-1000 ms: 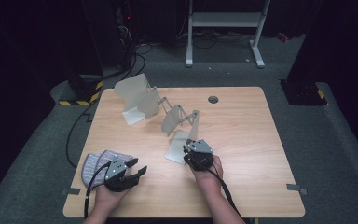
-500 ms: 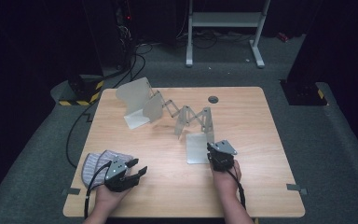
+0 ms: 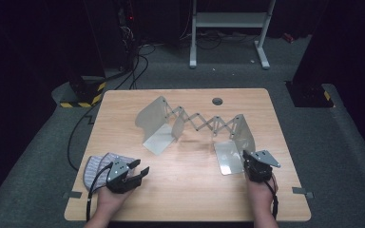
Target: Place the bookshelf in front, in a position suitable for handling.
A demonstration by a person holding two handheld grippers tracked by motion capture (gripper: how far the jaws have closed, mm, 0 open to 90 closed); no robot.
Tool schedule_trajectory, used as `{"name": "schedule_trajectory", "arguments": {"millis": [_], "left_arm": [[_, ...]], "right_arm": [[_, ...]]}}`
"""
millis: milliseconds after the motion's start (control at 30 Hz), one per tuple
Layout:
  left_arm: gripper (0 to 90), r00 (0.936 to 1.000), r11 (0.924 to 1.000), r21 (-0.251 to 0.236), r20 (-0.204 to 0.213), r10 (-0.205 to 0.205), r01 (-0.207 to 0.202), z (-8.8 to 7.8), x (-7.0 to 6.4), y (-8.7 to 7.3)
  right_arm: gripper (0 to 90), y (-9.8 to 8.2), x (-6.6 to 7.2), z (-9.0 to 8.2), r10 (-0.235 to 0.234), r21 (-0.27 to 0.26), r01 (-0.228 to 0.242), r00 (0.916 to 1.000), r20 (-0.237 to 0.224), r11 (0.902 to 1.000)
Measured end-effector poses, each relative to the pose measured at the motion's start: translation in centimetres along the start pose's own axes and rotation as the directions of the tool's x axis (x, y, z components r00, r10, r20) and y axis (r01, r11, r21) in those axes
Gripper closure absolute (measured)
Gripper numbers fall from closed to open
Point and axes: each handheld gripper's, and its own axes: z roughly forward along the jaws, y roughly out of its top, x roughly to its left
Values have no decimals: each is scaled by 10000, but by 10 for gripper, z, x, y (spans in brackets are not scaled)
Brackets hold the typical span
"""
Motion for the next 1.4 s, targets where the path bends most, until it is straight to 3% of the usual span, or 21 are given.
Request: {"name": "schedule_trajectory", "arguments": {"millis": [133, 167, 400, 467, 633, 767, 833, 1000, 1400], "left_arm": [[510, 9992, 9998, -185, -401, -23, 16, 3, 10, 19], [507, 9965, 9997, -238, -832, 16, -36, 9, 18, 29], [471, 9873, 9977, -343, -1459, -625, 581, 35, 45, 55], [471, 9853, 9959, -375, -1472, -865, 818, 42, 53, 62], [496, 9883, 9977, -363, -1395, -621, 575, 58, 58, 77], [618, 9905, 9979, -246, -1225, -629, 603, 67, 60, 83], [652, 9917, 9977, -270, -1105, -650, 624, 69, 59, 84], [875, 9893, 9994, -282, -1434, -262, 224, 66, 50, 82], [824, 9898, 9973, -681, -1414, 179, -277, 22, 9, 54]], "right_arm": [[885, 0, -2, 0, -21, -36, 21, 10000, 1, 10000], [882, 0, -1, 1, -81, -45, 81, 10000, -10, 10000], [876, 0, -2, 1, -127, -68, 126, 9999, -103, 9999], [875, 0, -2, 1, -137, -88, 136, 9998, -127, 9999], [872, -1, -2, 1, -163, -123, 161, 9997, -181, 9998], [868, -1, -1, 0, -146, -140, 143, 9996, -247, 9998], [867, -1, -1, 0, -143, -140, 140, 9996, -253, 9998], [861, -1, 0, 1, -165, -162, 160, 9993, -325, 9997], [850, 1, 7, 4, -339, -161, 332, 9984, -459, 9993]]}}
